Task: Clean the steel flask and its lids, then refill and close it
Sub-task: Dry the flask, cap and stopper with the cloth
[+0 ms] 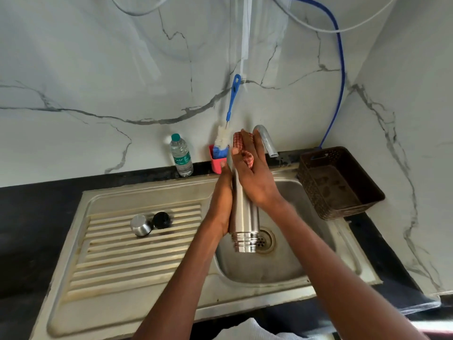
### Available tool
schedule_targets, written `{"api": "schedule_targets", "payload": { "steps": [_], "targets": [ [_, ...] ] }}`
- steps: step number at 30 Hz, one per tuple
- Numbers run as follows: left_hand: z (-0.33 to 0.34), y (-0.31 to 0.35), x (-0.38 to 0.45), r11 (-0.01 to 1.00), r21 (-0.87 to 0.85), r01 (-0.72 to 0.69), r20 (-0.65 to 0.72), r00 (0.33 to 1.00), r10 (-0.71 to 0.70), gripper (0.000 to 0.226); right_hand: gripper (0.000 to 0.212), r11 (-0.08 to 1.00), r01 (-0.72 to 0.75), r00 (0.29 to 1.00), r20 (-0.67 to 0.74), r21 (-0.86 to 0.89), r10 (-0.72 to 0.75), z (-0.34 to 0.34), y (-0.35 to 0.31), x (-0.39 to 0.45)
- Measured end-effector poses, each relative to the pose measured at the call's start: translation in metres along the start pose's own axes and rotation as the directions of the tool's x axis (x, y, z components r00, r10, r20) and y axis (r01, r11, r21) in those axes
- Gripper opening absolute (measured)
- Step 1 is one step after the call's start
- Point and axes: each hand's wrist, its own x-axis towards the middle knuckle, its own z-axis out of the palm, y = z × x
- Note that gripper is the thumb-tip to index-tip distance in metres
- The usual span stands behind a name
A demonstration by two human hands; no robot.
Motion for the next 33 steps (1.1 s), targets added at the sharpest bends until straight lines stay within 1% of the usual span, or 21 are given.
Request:
{"api": "schedule_targets", "payload": {
  "steps": [2,4,5,7,8,9,11,13,15,17,19,22,23,25,27,28,29,31,33],
  "targets": [
    [-0.003,0.006,0.003,0.999,-0.039,-0.037,0.018,0.999,0.038,0.056,0.069,0.998,-0.004,0.996,0.086,0.063,-0.001,0.000,-0.007,-0.023],
    [-0.013,0.012,0.007,0.998,-0.036,-0.046,0.007,0.999,0.047,0.060,0.072,0.999,0.030,0.989,0.143,0.036,-0.035,0.006,-0.009,-0.061],
    [-0.020,0.013,0.010,0.999,-0.027,-0.031,0.013,0.999,0.031,0.064,0.074,0.998,0.061,0.987,0.148,0.007,-0.061,0.010,-0.008,-0.081],
    [-0.026,0.014,0.009,0.998,-0.043,0.044,0.047,0.998,-0.042,0.070,0.081,0.994,0.096,0.989,0.119,-0.056,-0.088,0.018,-0.007,-0.108],
    [-0.023,0.016,0.005,0.995,-0.045,0.085,0.069,0.994,-0.081,0.069,0.083,0.993,0.087,0.992,0.101,-0.076,-0.080,0.021,-0.006,-0.113],
    [-0.021,0.015,0.001,0.993,-0.050,0.105,0.085,0.991,-0.100,0.064,0.084,0.994,0.074,0.994,0.080,-0.077,-0.068,0.022,-0.006,-0.111],
    [-0.015,0.010,-0.005,0.997,-0.019,0.075,0.086,0.994,-0.073,0.050,0.083,0.997,0.060,0.998,0.022,-0.049,-0.059,0.017,-0.008,-0.094],
    [-0.008,0.007,-0.013,0.998,-0.022,0.055,0.098,0.994,-0.053,0.050,0.081,0.999,0.019,0.998,-0.052,0.030,-0.018,0.007,-0.012,-0.064],
    [-0.001,0.010,-0.017,0.996,-0.049,0.075,0.102,0.992,-0.070,0.052,0.078,0.976,-0.026,0.993,-0.109,0.217,0.051,-0.004,-0.016,-0.034],
    [0.003,0.015,-0.017,0.996,-0.060,0.065,0.082,0.995,-0.060,0.053,0.079,0.909,-0.037,0.989,-0.113,0.416,0.092,-0.008,-0.018,-0.019],
    [0.002,0.020,-0.012,0.998,-0.048,0.046,0.061,0.997,-0.043,0.057,0.075,0.892,-0.076,0.988,-0.086,0.446,0.127,-0.004,-0.016,-0.023],
    [-0.007,0.028,-0.004,0.997,-0.077,-0.018,0.002,1.000,0.018,0.060,0.059,0.874,-0.116,0.992,0.007,0.472,0.128,0.013,-0.015,-0.060],
    [-0.010,0.028,-0.001,0.997,-0.045,-0.063,-0.017,0.998,0.062,0.060,0.061,0.859,-0.117,0.992,0.013,0.498,0.128,0.018,-0.014,-0.074],
    [-0.013,0.027,0.002,0.972,0.128,-0.196,-0.087,0.974,0.207,0.052,0.072,0.842,-0.124,0.987,-0.019,0.525,0.158,0.023,-0.011,-0.089],
    [-0.013,0.022,0.004,0.890,0.345,-0.297,-0.130,0.924,0.359,0.042,0.075,0.828,-0.119,0.983,-0.053,0.548,0.176,0.023,-0.009,-0.093],
    [-0.011,0.023,0.003,0.852,0.414,-0.319,-0.127,0.907,0.401,0.038,0.074,0.823,-0.119,0.981,-0.060,0.555,0.182,0.022,-0.009,-0.092],
    [-0.008,0.023,0.001,0.823,0.462,-0.329,-0.112,0.899,0.423,0.036,0.076,0.826,-0.121,0.979,-0.070,0.551,0.190,0.022,-0.009,-0.092],
    [-0.003,0.031,-0.005,0.788,0.508,-0.347,-0.038,0.905,0.423,0.032,0.088,0.851,-0.118,0.979,-0.085,0.512,0.187,0.022,-0.011,-0.094],
    [0.006,0.041,-0.010,0.802,0.505,-0.320,0.068,0.941,0.332,0.026,0.099,0.864,-0.115,0.979,-0.090,0.490,0.181,0.022,-0.014,-0.094]
  ]
}}
